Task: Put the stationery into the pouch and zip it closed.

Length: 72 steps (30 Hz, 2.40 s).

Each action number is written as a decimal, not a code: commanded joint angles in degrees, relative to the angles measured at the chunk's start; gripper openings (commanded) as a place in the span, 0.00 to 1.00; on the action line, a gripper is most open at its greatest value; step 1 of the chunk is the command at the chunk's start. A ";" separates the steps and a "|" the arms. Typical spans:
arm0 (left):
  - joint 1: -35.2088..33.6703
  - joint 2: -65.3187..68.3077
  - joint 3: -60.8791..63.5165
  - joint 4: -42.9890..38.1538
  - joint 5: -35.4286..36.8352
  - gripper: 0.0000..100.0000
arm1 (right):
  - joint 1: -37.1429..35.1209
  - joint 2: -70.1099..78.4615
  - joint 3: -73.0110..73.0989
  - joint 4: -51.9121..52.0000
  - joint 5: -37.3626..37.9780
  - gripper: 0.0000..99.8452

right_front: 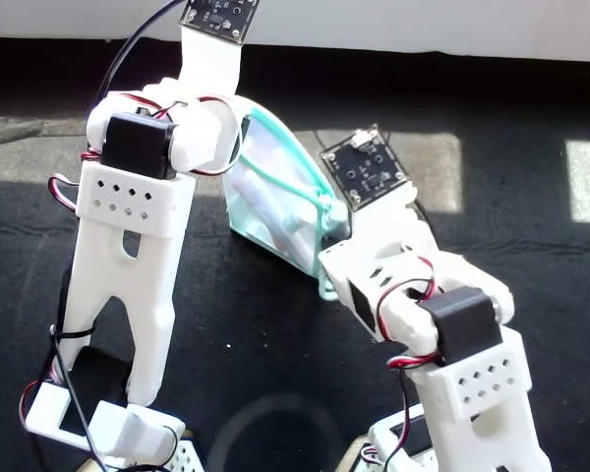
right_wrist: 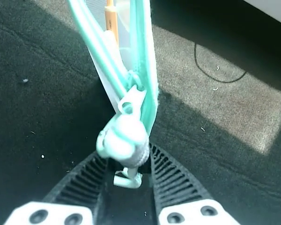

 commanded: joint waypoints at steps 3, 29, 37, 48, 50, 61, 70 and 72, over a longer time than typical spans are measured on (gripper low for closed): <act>1.80 5.67 1.19 2.46 0.00 0.01 | -0.84 -0.75 -4.00 -0.04 0.62 0.01; 1.89 5.76 1.19 2.46 0.00 0.01 | -9.19 3.74 0.92 -8.13 -6.07 0.21; 1.89 5.76 1.19 2.46 0.00 0.01 | -8.48 3.30 0.75 -9.98 -6.15 0.20; 1.89 5.76 1.19 2.46 0.00 0.01 | 0.22 3.30 0.75 -9.63 -15.91 0.26; 1.89 5.76 1.19 2.46 0.00 0.01 | 0.22 3.30 0.75 -9.71 -17.05 0.29; 1.80 5.76 1.19 2.46 0.00 0.01 | 0.31 3.30 1.45 -8.66 -6.59 0.24; 1.80 5.76 1.19 2.46 0.00 0.01 | 0.31 3.30 1.36 2.07 0.62 0.19; 1.80 5.76 1.19 2.46 0.00 0.01 | 0.31 3.82 1.45 1.98 0.53 0.19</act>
